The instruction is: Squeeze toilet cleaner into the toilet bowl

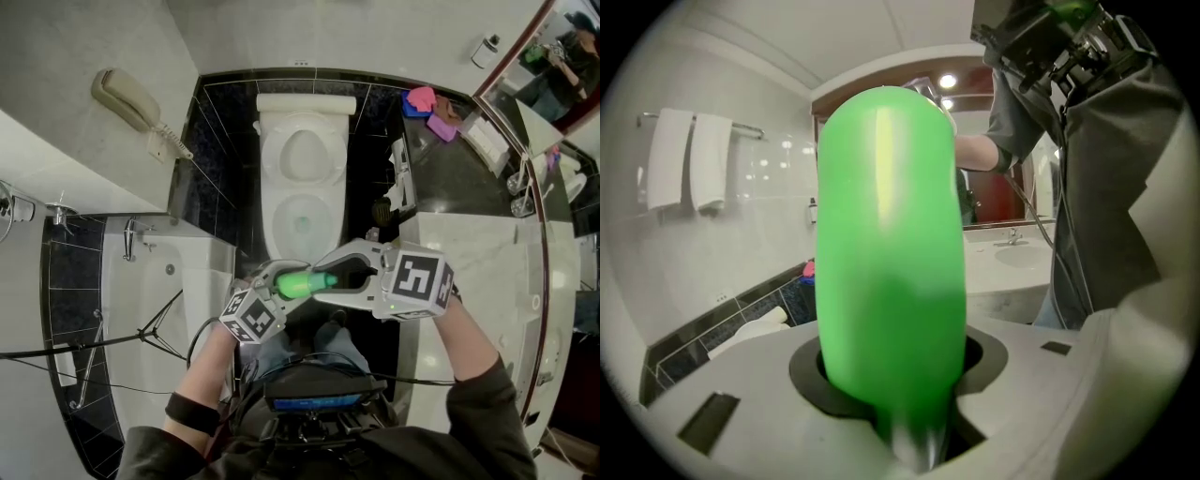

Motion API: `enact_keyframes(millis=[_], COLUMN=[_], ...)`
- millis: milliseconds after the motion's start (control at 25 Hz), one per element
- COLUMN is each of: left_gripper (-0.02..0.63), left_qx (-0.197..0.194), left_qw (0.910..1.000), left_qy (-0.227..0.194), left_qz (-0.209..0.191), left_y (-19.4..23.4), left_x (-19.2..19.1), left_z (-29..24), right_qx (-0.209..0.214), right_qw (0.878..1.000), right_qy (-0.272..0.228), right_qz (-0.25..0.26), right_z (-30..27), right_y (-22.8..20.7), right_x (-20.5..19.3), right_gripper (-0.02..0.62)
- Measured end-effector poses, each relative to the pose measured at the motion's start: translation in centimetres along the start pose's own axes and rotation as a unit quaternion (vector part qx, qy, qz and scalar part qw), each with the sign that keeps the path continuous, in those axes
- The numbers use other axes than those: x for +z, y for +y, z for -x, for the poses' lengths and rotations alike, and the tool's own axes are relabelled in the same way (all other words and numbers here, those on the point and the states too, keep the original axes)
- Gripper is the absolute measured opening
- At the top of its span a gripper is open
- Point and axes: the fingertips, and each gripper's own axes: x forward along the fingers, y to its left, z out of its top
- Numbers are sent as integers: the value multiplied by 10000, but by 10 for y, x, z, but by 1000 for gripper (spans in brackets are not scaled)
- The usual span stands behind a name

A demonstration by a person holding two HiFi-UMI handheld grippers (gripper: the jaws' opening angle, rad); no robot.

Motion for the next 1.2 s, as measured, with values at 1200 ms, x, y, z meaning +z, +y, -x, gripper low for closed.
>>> enact_keyframes(millis=[1200], left_gripper=[184], left_qx=[-374], left_qw=[9988], left_qy=[-136], left_qz=[288], left_y=[9], left_x=[9], left_z=[9], right_qx=[-587], right_qw=[9886], right_qy=[-1386], right_qz=[56], right_z=[26], right_y=[-15], right_x=[24], right_gripper=[270])
